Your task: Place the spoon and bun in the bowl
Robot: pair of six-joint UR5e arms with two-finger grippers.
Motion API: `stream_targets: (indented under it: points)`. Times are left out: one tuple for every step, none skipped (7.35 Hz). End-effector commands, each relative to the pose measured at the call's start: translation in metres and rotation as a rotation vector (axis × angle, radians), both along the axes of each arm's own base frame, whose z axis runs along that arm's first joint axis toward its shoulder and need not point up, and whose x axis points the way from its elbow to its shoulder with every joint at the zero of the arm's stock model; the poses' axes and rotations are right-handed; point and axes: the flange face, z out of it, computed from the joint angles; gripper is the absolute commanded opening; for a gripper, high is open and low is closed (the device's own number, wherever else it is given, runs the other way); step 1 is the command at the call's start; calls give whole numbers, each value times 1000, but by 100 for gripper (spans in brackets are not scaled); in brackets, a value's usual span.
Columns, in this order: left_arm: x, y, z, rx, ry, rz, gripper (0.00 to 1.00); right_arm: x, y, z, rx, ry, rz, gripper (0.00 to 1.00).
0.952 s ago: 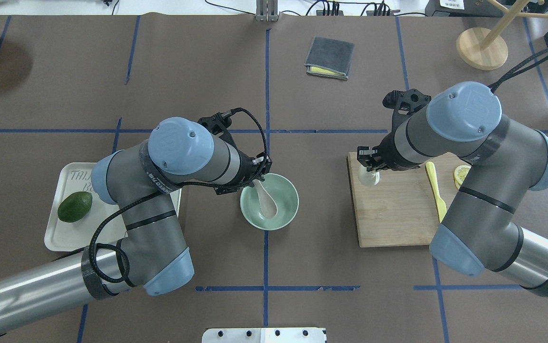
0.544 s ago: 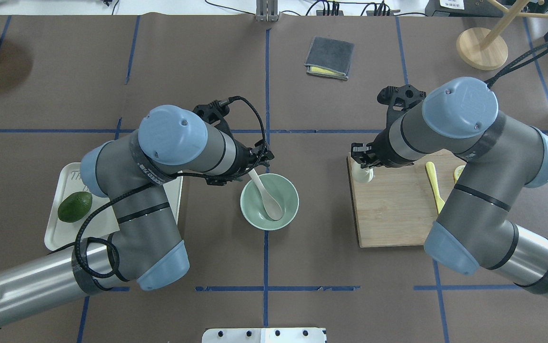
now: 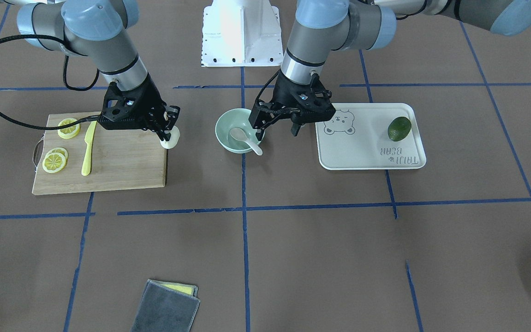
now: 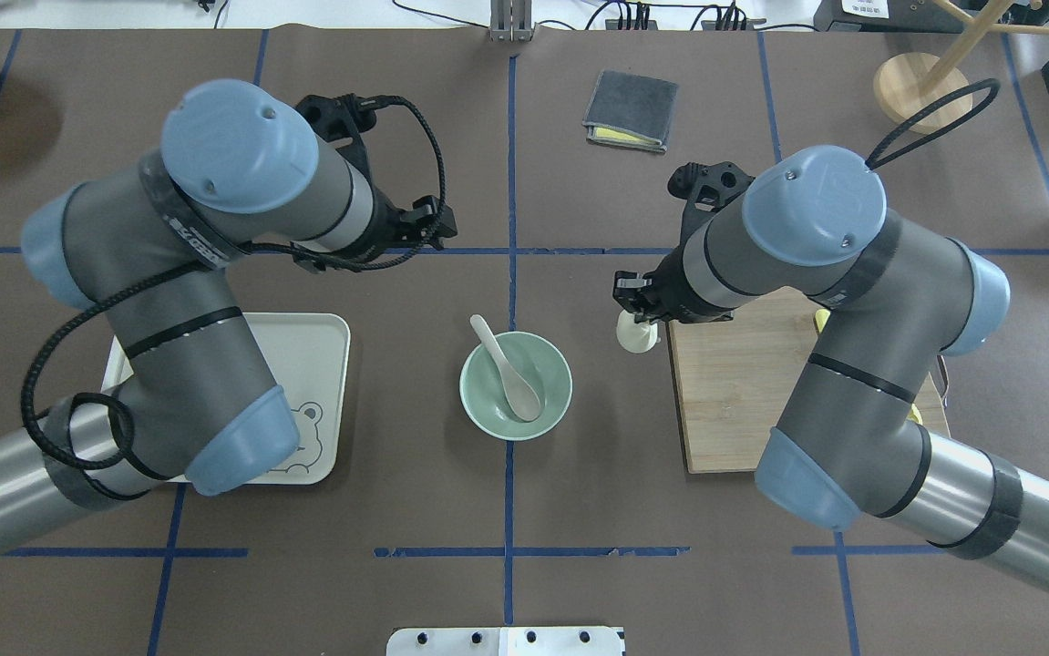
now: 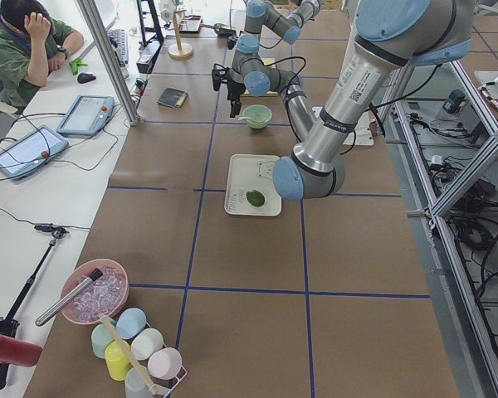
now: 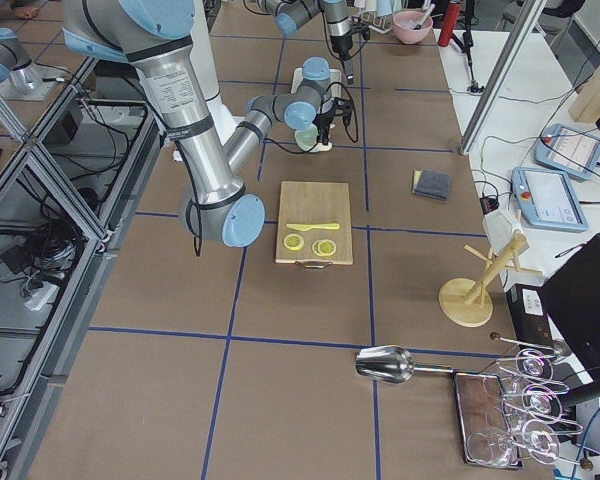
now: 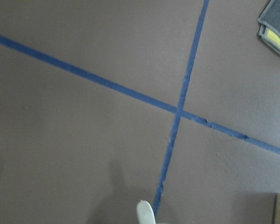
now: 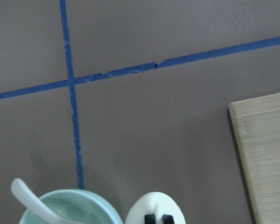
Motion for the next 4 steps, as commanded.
stream_targets:
  points:
    - [-81, -33, 35, 128, -140, 45, 100, -43, 28, -28, 7, -18, 6, 9]
    - [-103, -43, 52, 154, -182, 66, 100, -54, 35, -34, 16, -18, 3, 10]
    - [-127, -50, 73, 168, -217, 102, 100, -64, 41, -38, 4, -22, 7, 13]
    - [-153, -60, 88, 199, -259, 126, 100, -69, 40, -43, 6, -24, 6, 44]
